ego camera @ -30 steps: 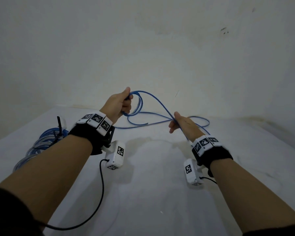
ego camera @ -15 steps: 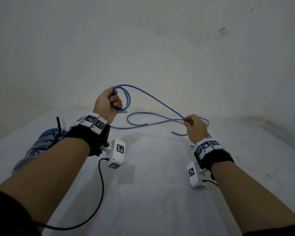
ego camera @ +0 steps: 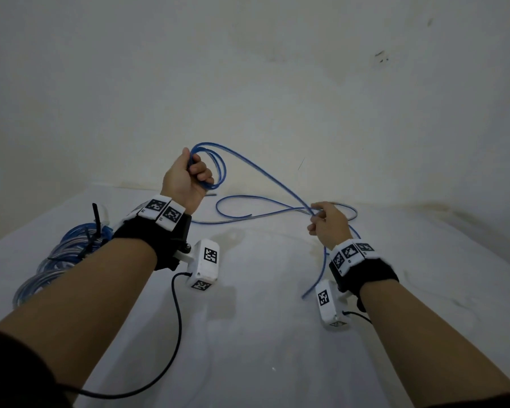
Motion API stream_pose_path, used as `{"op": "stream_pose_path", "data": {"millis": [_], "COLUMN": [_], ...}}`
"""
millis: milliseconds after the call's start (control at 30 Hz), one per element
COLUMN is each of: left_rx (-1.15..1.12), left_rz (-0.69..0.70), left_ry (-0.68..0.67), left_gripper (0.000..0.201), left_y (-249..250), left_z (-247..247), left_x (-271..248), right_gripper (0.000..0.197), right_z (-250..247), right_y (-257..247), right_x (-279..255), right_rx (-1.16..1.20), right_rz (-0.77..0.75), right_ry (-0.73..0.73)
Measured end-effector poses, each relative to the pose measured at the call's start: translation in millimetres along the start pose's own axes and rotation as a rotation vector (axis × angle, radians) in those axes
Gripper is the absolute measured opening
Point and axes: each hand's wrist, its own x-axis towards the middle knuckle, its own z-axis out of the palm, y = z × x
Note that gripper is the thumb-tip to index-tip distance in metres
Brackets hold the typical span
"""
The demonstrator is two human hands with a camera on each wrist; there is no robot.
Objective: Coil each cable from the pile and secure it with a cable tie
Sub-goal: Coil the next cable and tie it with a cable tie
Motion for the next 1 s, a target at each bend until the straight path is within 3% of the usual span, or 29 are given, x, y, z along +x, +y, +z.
{"op": "stream_pose_path", "data": {"millis": [133, 267, 400, 600, 833, 933, 1000], "left_rx": [-0.080, 0.013, 0.153, 0.572, 0.836, 0.979, 0.928], "left_rz": [0.022, 0.075, 0.130, 0.208, 0.115, 0.087, -0.012], "left_ry": [0.030, 0.020, -0.028, -0.149, -0.244, -0.285, -0.385], "left_gripper": [0.039, 0.035, 0.033, 0.030, 0.021, 0.026, 0.029], "left_y": [2.9, -8.8, -24.8, -42.2, -65.3, -67.5, -66.9], "left_z": [-1.7, 0.4, 9.1, 14.9, 12.7, 13.0, 14.3], "left_x": [4.2, 6.2, 3.7, 1.2, -9.2, -21.7, -28.9], "right_gripper": [0.013, 0.020, 0.019, 0.019, 0.014, 0.016, 0.017], "right_z": [1.7, 7.9, 20.4, 25.2, 28.1, 26.5, 24.8], "right_y": [1.6, -6.3, -23.7, -41.4, -71.4, -79.9, -81.4], "right_x": [-9.8, -14.1, -22.5, -39.1, -44.7, -39.7, -34.5], "right_rx": [-0.003, -0.175, 0.019, 0.490, 0.676, 0.800, 0.849], "right_rz": [0.037, -0.109, -0.089, 0.023, 0.004, 0.000, 0.012], "right_ry": [-0.044, -0.212, -0.389, -0.615, -0.594, -0.496, -0.410]}}
